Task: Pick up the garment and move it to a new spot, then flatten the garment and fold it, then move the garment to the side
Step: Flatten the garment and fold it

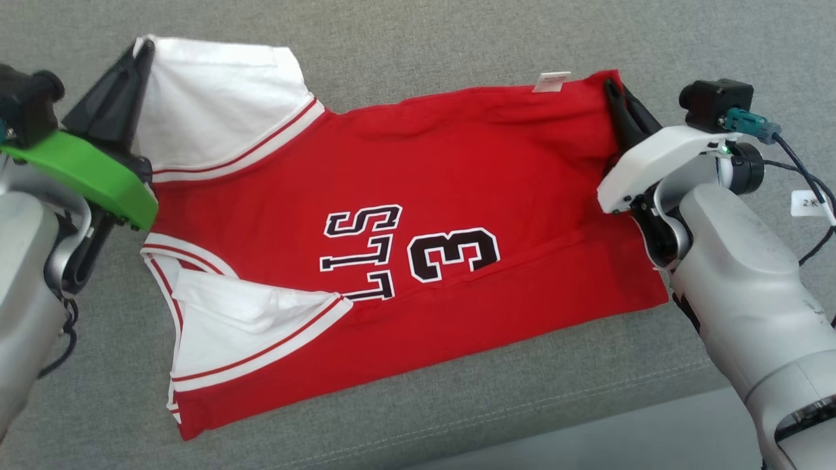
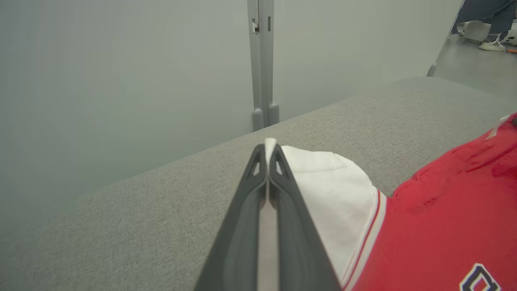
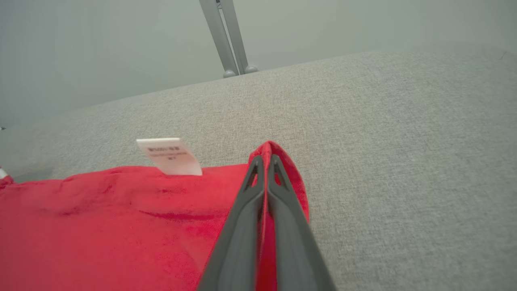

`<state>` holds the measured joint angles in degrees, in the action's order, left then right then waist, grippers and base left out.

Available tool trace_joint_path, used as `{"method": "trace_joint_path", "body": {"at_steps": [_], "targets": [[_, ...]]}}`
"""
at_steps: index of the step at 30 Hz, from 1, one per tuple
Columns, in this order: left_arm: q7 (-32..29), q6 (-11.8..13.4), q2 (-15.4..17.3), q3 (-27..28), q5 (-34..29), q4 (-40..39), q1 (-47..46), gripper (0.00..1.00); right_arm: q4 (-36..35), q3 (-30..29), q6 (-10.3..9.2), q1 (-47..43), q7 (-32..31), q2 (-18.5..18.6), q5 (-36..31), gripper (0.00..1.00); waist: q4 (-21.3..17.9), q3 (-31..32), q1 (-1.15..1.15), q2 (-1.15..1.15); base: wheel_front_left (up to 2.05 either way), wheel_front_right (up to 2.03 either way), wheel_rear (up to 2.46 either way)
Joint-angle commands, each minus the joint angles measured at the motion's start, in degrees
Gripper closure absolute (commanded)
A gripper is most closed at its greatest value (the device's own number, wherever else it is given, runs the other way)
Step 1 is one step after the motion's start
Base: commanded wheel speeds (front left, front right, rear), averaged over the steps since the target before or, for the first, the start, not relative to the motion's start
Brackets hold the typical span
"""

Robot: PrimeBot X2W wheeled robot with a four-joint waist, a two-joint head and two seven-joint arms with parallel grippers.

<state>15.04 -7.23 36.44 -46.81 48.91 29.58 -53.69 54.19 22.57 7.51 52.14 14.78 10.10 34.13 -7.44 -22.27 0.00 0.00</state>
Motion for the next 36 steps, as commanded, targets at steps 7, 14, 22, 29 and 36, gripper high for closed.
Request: {"method": "trace_joint_path", "body": {"at_steps": [7, 14, 22, 29, 36], "targets": [[0.14, 1.36, -0.7, 8.52, -4.65, -10.01, 13.6, 1.0, -5.12, 4.91, -0.04, -6.39, -0.48, 6.31, 8.38, 1.0, 2.38, 3.16, 0.0, 0.0, 0.0, 0.0, 0.0], [0.15, 1.92, -2.9, 14.36, -8.59, -17.05, 24.33, 1.0, -6.79, 8.18, -0.04, -9.44, -0.33, 8.83, 13.56, 1.0, 3.93, 5.11, 0.0, 0.0, 0.0, 0.0, 0.0], [0.15, 1.12, -6.56, 19.13, -12.03, -20.77, 34.03, 1.0, -7.35, 9.69, -0.04, -11.52, 0.18, 10.65, 16.91, 1.0, 5.87, 6.45, 0.0, 0.0, 0.0, 0.0, 0.0], [0.15, 0.33, -9.53, 20.59, -14.0, -20.38, 38.81, 1.0, -8.22, 10.01, -0.04, -13.93, 0.48, 11.96, 18.83, 1.0, 6.81, 7.19, 0.0, 0.0, 0.0, 0.0, 0.0], [0.15, -0.07, -13.71, 21.26, -16.07, -17.14, 42.26, 1.0, -9.47, 9.84, -0.04, -16.27, 0.43, 12.71, 20.42, 1.0, 7.17, 7.9, 0.0, 0.0, 0.0, 0.0, 0.0]]}}
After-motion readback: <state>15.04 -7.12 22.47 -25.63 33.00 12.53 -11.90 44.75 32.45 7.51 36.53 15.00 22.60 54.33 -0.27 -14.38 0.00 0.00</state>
